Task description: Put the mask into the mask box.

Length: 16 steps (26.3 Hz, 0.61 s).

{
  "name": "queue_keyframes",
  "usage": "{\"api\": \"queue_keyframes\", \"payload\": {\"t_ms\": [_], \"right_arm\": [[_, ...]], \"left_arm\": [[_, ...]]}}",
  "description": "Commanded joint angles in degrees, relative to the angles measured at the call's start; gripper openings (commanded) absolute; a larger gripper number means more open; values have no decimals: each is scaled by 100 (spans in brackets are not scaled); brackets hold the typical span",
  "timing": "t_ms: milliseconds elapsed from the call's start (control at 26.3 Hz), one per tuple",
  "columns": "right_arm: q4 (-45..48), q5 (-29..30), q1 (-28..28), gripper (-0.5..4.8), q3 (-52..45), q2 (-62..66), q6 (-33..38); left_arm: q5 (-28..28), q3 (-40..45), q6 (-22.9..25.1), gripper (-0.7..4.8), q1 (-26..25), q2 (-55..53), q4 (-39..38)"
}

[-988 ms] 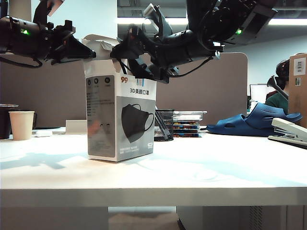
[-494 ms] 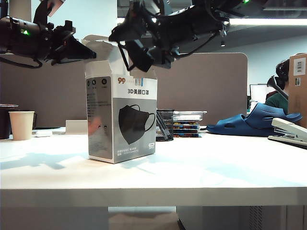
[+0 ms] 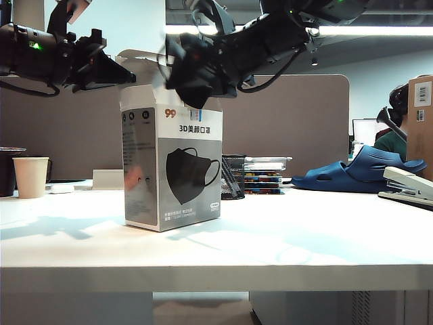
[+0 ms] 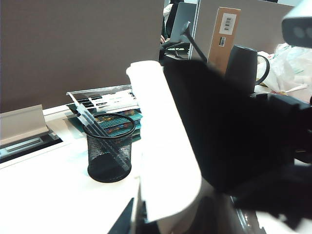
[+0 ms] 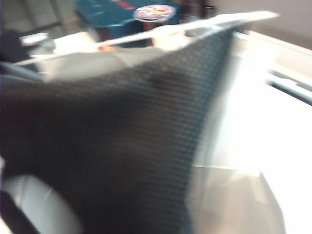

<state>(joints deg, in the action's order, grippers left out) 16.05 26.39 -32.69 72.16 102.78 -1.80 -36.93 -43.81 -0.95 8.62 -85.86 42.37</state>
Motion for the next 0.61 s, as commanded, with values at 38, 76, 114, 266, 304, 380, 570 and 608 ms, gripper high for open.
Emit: {"api": "queue_keyframes", "payload": {"t_ms": [38,76,114,266,304,380,570,608], "right_arm": [[127,177,-28,458,17,-46,-13],[129,85,-44,385,17,-46,-15],[109,-92,-74,72,17,-46,-28],[271,-205,-136,182,17,-46,-81],[267,-210,-168,287,17,-46,-81],[227,-216,-188,423,17,-44,-81],[-79,-560,-188,444,17,-48,-81],[-127,-682,-188,462,17,-48,-81]], "left_arm": [[-39,-35,7,-6,-4,13,37],[-39,-35,7,-6,-4,13,39],[-39,-35,7,-6,-4,13,39],[-39,-35,7,-6,-4,13,37],[-39,-35,7,-6,-4,13,42],[-39,-35,7,-6,-4,13,42],[-39,-35,7,-6,-4,13,42],[-42,-35,7,-6,-4,13,42]]}}
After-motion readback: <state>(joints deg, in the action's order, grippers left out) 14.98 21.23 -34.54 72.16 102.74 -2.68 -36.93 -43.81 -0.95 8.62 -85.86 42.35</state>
